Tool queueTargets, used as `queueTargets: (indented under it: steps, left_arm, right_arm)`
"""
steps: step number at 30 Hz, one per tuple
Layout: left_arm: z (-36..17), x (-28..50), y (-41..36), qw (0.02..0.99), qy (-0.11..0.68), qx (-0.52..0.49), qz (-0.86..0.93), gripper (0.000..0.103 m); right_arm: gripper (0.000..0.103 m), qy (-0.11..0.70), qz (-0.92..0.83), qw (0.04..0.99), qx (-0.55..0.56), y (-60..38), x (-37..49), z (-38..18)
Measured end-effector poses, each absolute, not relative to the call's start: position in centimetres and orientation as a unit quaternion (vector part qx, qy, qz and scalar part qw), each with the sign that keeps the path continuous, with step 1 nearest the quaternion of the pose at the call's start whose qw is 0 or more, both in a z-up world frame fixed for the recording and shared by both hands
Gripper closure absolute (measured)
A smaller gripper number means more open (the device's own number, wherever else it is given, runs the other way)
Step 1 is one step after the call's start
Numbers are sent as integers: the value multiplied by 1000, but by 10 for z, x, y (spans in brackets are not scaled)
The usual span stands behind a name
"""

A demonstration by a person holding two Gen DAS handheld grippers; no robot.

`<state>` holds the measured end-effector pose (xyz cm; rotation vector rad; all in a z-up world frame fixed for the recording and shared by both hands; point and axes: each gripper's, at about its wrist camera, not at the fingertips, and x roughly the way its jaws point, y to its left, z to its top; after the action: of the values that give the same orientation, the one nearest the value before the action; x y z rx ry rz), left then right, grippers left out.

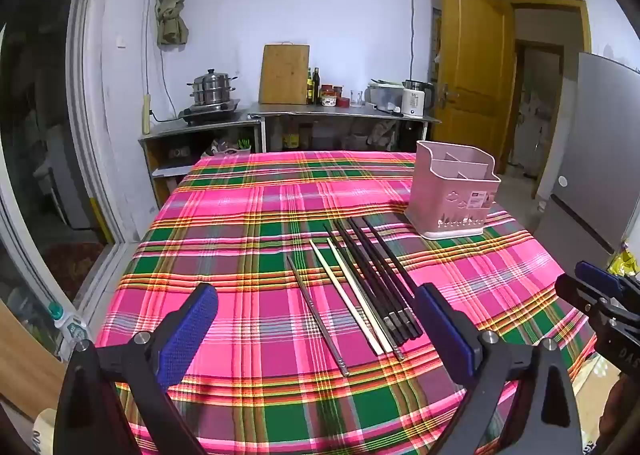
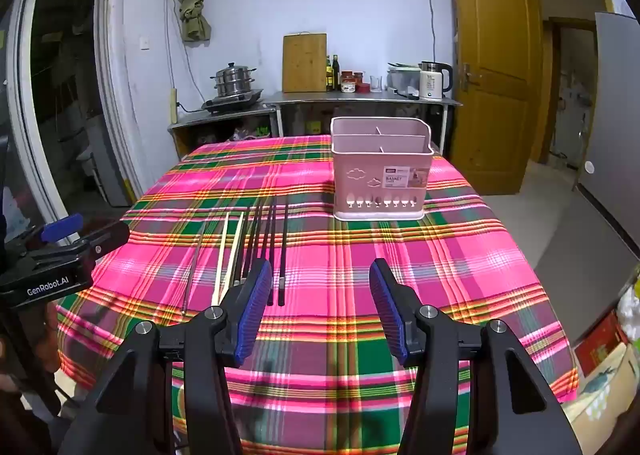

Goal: Organize utensils

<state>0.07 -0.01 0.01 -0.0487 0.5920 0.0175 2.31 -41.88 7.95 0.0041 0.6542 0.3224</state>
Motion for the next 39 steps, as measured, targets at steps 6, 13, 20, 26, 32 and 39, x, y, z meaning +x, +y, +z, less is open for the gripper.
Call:
queueTargets:
  steps: [6,13,20,26,32,39]
  left_arm:
    - [0,5,-2,957,288,-18,12,3]
    - [2,1,-4,960,280,-17,9,3]
    - [3,0,-1,959,282,-20,7,3]
    - [3,0,-2,959,282,-19,7,3]
    - [3,0,-2,959,282,-20,7,3]
    - [2,0,-2,959,282,-20,7,3]
  right_arm:
    - [51,319,157,935,3,-419,24,82]
    - [51,321,156,934,4,-422,24,84]
    - [51,324,157,933,6,-422,27,79]
    - [51,325,156,933,6,-421,27,79]
    - [51,326,157,932,7,-422,28,79]
    - [51,327,156,932,6,-421,28,76]
